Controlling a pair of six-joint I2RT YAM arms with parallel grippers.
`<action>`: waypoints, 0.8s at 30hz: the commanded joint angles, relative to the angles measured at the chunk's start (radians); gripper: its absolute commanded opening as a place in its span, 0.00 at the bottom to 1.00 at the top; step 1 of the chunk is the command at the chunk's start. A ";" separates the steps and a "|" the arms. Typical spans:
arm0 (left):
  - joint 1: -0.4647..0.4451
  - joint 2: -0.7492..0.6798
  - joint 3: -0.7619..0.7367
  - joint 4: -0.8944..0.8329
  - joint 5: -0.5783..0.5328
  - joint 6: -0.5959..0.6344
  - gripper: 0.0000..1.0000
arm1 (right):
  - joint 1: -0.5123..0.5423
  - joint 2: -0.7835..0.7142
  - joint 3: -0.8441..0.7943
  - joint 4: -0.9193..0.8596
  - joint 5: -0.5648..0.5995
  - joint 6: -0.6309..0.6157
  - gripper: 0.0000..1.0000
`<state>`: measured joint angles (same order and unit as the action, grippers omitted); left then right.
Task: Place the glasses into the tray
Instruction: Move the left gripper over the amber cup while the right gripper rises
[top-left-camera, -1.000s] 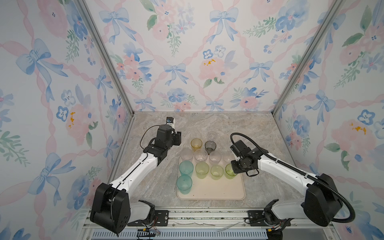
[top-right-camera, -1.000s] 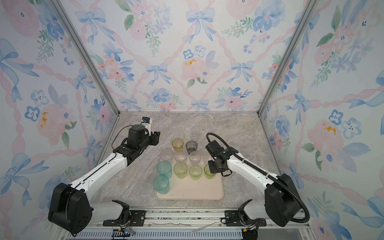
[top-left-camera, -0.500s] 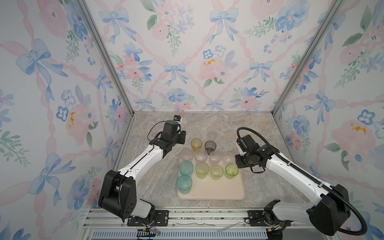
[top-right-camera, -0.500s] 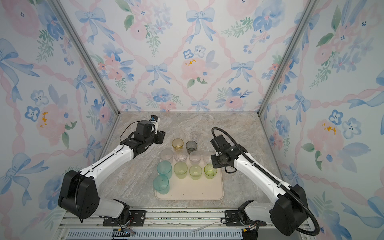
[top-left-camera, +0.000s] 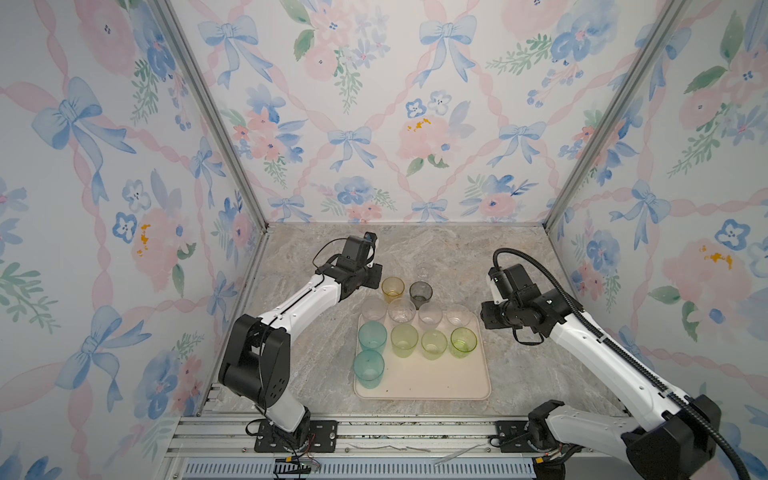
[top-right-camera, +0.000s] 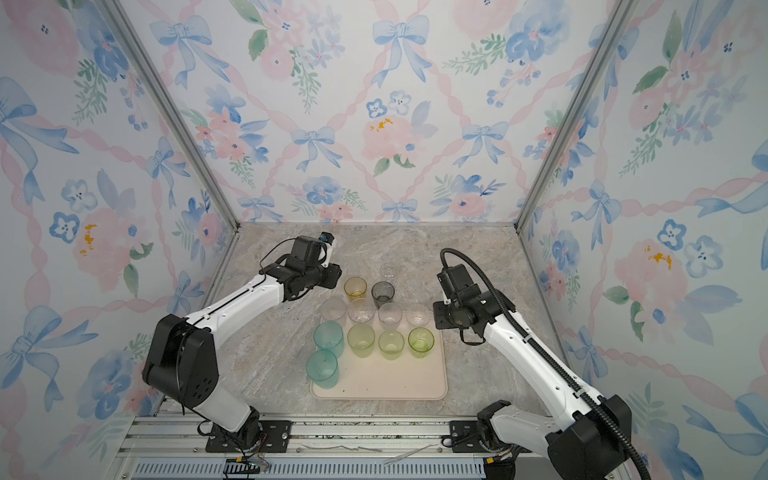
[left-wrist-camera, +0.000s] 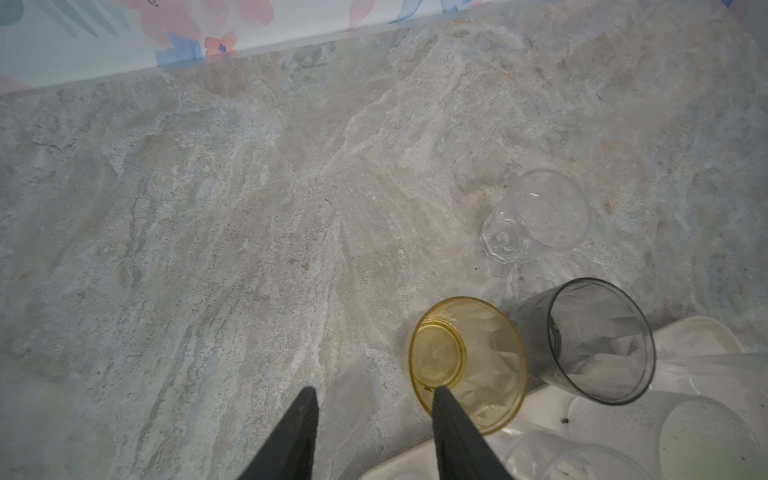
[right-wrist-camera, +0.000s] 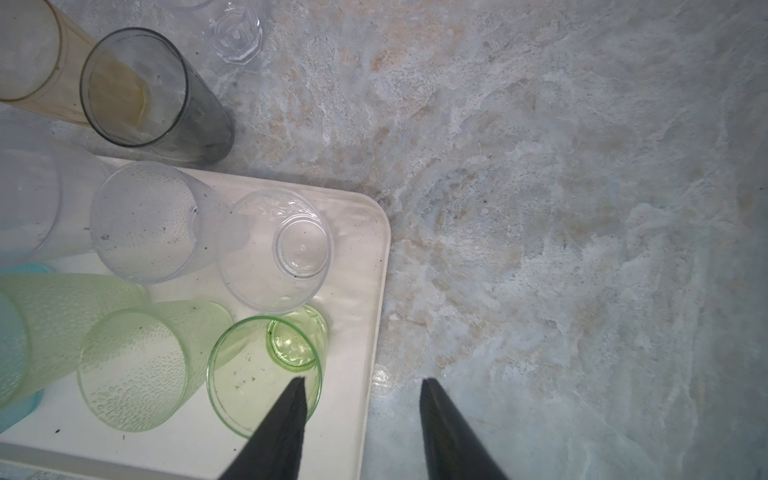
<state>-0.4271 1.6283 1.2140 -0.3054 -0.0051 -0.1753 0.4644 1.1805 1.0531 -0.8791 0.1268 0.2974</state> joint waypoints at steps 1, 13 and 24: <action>-0.012 0.041 0.051 -0.067 0.022 0.022 0.49 | -0.009 0.011 0.022 0.013 -0.018 -0.013 0.48; -0.037 0.183 0.187 -0.198 0.031 0.053 0.37 | -0.013 0.033 0.018 0.032 -0.020 -0.023 0.48; -0.040 0.233 0.215 -0.215 0.030 0.059 0.35 | -0.030 0.034 0.004 0.041 -0.029 -0.034 0.49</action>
<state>-0.4629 1.8408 1.3991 -0.4965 0.0166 -0.1345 0.4465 1.2095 1.0531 -0.8471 0.1051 0.2764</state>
